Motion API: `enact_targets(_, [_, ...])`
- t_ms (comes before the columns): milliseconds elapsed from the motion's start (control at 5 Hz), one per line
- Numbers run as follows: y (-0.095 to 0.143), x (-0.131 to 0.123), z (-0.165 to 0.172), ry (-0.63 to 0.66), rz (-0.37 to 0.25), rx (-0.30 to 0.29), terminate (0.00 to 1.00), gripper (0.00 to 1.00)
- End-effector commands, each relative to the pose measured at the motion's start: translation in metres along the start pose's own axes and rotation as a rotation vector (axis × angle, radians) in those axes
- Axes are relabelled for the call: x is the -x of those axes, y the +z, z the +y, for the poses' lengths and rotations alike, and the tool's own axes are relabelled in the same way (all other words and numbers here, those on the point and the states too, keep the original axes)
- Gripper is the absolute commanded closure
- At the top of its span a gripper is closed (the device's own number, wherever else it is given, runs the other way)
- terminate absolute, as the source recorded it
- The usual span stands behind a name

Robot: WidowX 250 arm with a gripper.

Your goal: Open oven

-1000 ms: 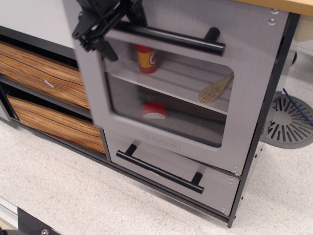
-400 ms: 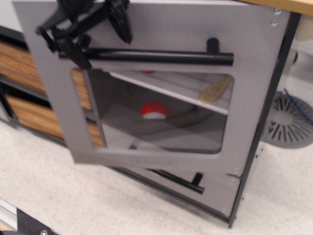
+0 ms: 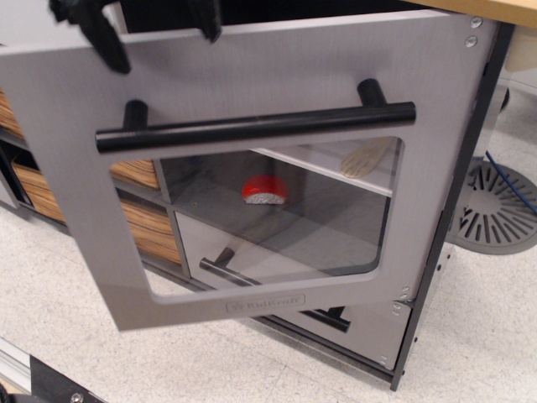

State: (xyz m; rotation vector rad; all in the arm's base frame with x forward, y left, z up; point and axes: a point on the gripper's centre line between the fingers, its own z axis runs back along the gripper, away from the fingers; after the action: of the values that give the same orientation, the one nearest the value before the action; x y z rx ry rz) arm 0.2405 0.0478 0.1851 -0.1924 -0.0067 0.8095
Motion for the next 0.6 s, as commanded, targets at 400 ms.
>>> enact_targets(400, [-0.036,-0.012,-0.028,-0.081,-0.108,-0.019,0.0,0.0])
